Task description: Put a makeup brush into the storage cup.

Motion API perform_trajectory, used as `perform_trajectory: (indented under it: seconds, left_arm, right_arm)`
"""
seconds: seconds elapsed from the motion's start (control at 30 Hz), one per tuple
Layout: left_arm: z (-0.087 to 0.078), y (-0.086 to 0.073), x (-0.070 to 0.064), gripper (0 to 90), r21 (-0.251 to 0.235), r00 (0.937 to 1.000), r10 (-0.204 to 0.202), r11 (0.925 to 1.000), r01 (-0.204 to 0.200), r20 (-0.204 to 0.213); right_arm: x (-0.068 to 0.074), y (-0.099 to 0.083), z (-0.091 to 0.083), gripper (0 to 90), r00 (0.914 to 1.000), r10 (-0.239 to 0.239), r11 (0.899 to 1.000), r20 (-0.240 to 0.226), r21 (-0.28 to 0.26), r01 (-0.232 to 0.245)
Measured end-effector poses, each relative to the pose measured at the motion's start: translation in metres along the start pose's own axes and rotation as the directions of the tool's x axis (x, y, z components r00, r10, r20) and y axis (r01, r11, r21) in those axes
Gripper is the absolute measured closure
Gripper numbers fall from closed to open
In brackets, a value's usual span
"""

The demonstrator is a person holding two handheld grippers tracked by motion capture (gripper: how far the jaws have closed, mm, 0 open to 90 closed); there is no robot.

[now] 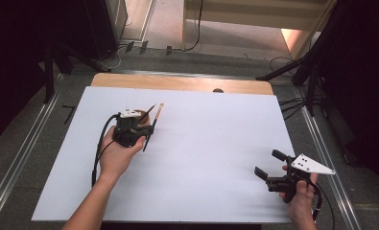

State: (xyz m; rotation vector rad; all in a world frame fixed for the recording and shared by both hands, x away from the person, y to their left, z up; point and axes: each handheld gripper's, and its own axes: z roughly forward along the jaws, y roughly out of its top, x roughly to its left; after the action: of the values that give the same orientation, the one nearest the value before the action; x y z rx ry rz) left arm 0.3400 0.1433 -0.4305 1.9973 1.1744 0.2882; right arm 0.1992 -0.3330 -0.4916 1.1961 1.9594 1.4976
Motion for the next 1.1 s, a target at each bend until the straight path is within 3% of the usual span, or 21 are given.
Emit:
perform_trajectory:
  seconds: [0.43,0.83,1.1]
  left_arm:
    - [-0.011,0.002,0.005,85.0,-0.097,0.9995,-0.018,0.9951,0.021,0.026]
    - [-0.021,0.002,0.011,85.0,-0.195,0.9993,-0.033,0.9802,0.035,0.016]
    - [-0.024,0.002,0.013,85.0,-0.26,0.9991,-0.04,0.9648,0.042,0.01]
  right_arm:
    - [0.0,0.0,0.0,0.0,1.0,-0.002,1.0,0.0,0.001,0.002]
    - [0.0,0.0,0.0,0.0,1.0,0.0,1.0,0.0,0.001,0.0]
    - [0.001,0.0,0.001,0.0,1.0,-0.001,1.0,0.0,0.0,0.001]
